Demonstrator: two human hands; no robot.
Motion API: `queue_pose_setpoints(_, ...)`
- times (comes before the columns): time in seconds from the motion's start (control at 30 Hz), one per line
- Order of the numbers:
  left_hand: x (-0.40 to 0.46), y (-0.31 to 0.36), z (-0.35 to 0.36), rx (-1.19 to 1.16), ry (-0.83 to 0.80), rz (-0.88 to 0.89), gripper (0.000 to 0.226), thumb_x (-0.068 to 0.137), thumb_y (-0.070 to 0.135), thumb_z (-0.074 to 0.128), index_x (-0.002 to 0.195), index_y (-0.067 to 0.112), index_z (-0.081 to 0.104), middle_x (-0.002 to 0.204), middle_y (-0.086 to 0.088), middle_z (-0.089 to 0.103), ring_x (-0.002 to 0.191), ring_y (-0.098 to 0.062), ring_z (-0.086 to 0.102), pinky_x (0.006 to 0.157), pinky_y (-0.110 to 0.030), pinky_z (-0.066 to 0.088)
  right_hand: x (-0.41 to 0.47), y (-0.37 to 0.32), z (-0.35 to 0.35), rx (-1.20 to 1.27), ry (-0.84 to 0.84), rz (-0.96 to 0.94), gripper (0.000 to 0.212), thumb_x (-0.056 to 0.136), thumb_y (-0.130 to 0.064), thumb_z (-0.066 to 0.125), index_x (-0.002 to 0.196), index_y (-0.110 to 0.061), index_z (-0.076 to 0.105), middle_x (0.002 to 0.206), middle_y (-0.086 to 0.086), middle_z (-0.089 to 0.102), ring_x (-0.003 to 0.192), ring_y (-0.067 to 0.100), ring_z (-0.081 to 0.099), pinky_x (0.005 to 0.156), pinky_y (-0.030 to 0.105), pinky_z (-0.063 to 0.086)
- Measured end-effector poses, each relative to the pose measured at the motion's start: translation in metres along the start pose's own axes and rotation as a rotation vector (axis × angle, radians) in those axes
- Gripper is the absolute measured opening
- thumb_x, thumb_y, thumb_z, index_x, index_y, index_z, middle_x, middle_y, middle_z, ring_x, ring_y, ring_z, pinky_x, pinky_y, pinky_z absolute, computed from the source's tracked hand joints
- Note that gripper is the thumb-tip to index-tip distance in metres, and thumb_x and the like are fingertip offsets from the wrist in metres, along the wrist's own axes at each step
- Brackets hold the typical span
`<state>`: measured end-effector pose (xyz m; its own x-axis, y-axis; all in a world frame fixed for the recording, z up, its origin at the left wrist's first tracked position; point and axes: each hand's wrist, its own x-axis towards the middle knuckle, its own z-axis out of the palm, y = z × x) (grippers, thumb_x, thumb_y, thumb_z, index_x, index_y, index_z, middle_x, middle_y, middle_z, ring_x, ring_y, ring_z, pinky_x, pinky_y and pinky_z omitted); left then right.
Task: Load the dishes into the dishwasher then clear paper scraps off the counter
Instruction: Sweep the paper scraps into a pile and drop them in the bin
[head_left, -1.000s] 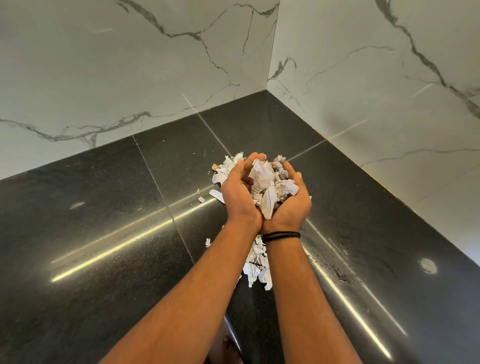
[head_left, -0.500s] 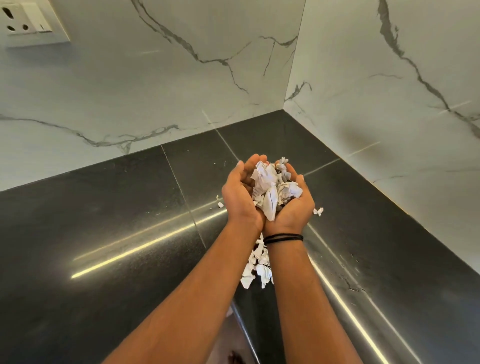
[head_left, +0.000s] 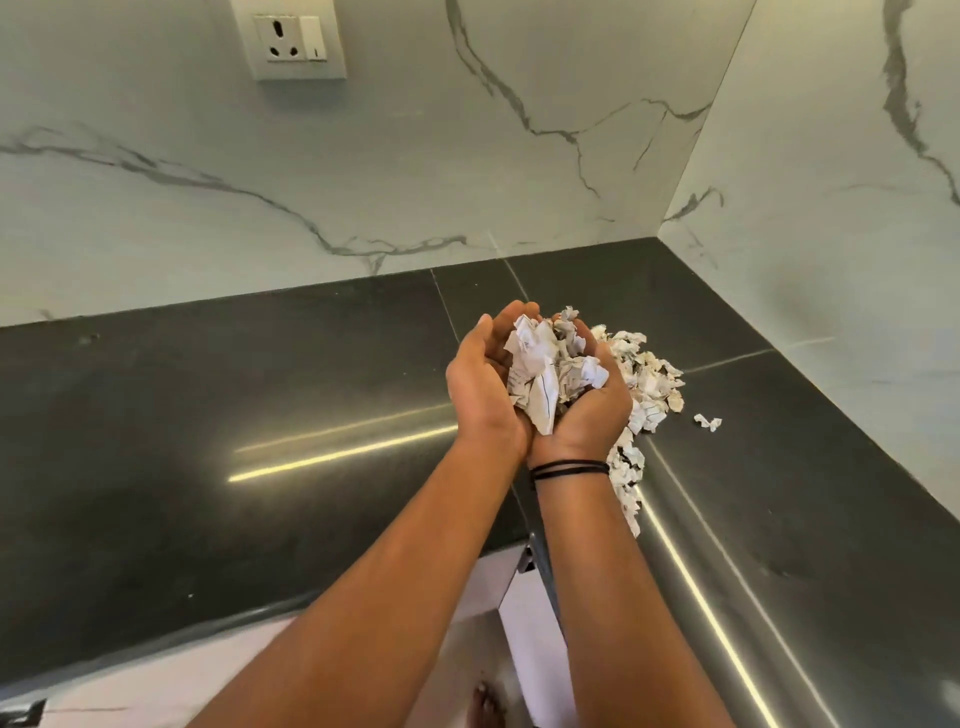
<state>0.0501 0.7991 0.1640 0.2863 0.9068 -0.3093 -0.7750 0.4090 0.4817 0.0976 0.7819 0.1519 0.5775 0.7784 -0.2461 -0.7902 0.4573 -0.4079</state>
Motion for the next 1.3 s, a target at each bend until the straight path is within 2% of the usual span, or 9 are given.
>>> queue_pose_setpoints(0.1, -0.031, 0.022, -0.027, -0.029, 0.021, 0.031, 0.035, 0.103, 0.026, 0.046, 0.109, 0.003, 0.072, 0.118, -0.019, 0.072, 0.118, -0.037, 0.066, 0.109, -0.054, 0.046, -0.04, 0.023, 0.0, -0.02, -0.02, 0.039, 0.034, 0.101, -0.022, 0.042, 0.117, -0.004, 0.066, 0.103, 0.017, 0.072, 0.1, 0.034, 0.07, 0.086, 0.044, 0.056)
queue_pose_setpoints(0.27, -0.091, 0.052, -0.076, -0.076, 0.056, 0.077, 0.036, 0.103, 0.027, 0.046, 0.107, 0.005, 0.074, 0.117, -0.017, 0.073, 0.119, -0.038, 0.065, 0.109, -0.055, 0.046, -0.115, 0.055, -0.005, -0.077, -0.013, 0.101, 0.034, 0.105, -0.022, 0.037, 0.107, -0.005, 0.066, 0.091, 0.013, 0.074, 0.082, 0.028, 0.074, 0.068, 0.035, 0.06)
queue_pose_setpoints(0.5, -0.168, 0.076, -0.153, -0.13, 0.15, 0.157, 0.038, 0.105, 0.025, 0.043, 0.113, 0.002, 0.071, 0.12, -0.017, 0.072, 0.117, -0.037, 0.066, 0.107, -0.053, 0.049, -0.202, 0.105, -0.041, -0.061, -0.049, 0.25, 0.037, 0.105, -0.025, 0.034, 0.106, -0.005, 0.065, 0.094, 0.014, 0.072, 0.083, 0.029, 0.073, 0.068, 0.036, 0.06)
queue_pose_setpoints(0.67, -0.197, 0.072, -0.221, -0.234, 0.25, 0.157, 0.038, 0.104, 0.025, 0.042, 0.113, 0.002, 0.07, 0.12, -0.015, 0.072, 0.114, -0.033, 0.068, 0.105, -0.05, 0.051, -0.241, 0.142, -0.089, -0.04, -0.055, 0.382, 0.038, 0.103, -0.027, 0.035, 0.096, -0.006, 0.067, 0.092, 0.015, 0.073, 0.086, 0.031, 0.072, 0.081, 0.043, 0.056)
queue_pose_setpoints(0.77, -0.204, 0.06, -0.27, -0.308, 0.34, 0.166, 0.033, 0.101, 0.021, 0.045, 0.108, 0.003, 0.071, 0.112, -0.013, 0.073, 0.106, -0.03, 0.069, 0.104, -0.046, 0.051, -0.254, 0.169, -0.133, -0.056, -0.032, 0.468, 0.036, 0.099, -0.026, 0.039, 0.095, -0.004, 0.067, 0.098, 0.018, 0.071, 0.094, 0.035, 0.069, 0.091, 0.048, 0.052)
queue_pose_setpoints(0.9, -0.208, 0.031, -0.339, -0.317, 0.417, 0.173, 0.032, 0.096, 0.02, 0.049, 0.115, 0.002, 0.068, 0.117, -0.016, 0.068, 0.12, -0.037, 0.063, 0.111, -0.051, 0.044, -0.265, 0.201, -0.194, -0.101, -0.032, 0.535, 0.038, 0.084, -0.029, 0.047, 0.105, -0.004, 0.065, 0.101, 0.018, 0.071, 0.096, 0.035, 0.068, 0.09, 0.045, 0.055)
queue_pose_setpoints(1.1, -0.202, -0.023, -0.466, -0.331, 0.602, 0.186, 0.036, 0.097, 0.019, 0.045, 0.114, 0.0, 0.07, 0.117, -0.014, 0.072, 0.112, -0.032, 0.068, 0.101, -0.042, 0.052, -0.265, 0.267, -0.322, -0.159, 0.036, 0.624, 0.038, 0.082, -0.027, 0.05, 0.102, -0.002, 0.07, 0.111, 0.022, 0.068, 0.109, 0.042, 0.063, 0.1, 0.052, 0.048)
queue_pose_setpoints(1.2, -0.19, -0.057, -0.533, -0.34, 0.711, 0.17, 0.036, 0.096, 0.02, 0.046, 0.112, 0.001, 0.072, 0.117, -0.015, 0.073, 0.107, -0.031, 0.07, 0.096, -0.041, 0.055, -0.256, 0.304, -0.396, -0.194, 0.073, 0.663, 0.037, 0.082, -0.025, 0.05, 0.102, 0.0, 0.069, 0.112, 0.023, 0.066, 0.108, 0.042, 0.062, 0.097, 0.05, 0.05)
queue_pose_setpoints(1.3, -0.171, -0.092, -0.598, -0.382, 0.787, 0.165, 0.034, 0.095, 0.02, 0.048, 0.109, 0.003, 0.074, 0.115, -0.016, 0.073, 0.105, -0.033, 0.069, 0.104, -0.046, 0.051, -0.244, 0.339, -0.467, -0.24, 0.068, 0.752, 0.041, 0.089, -0.022, 0.042, 0.116, 0.003, 0.06, 0.121, 0.026, 0.058, 0.114, 0.044, 0.057, 0.104, 0.051, 0.045)
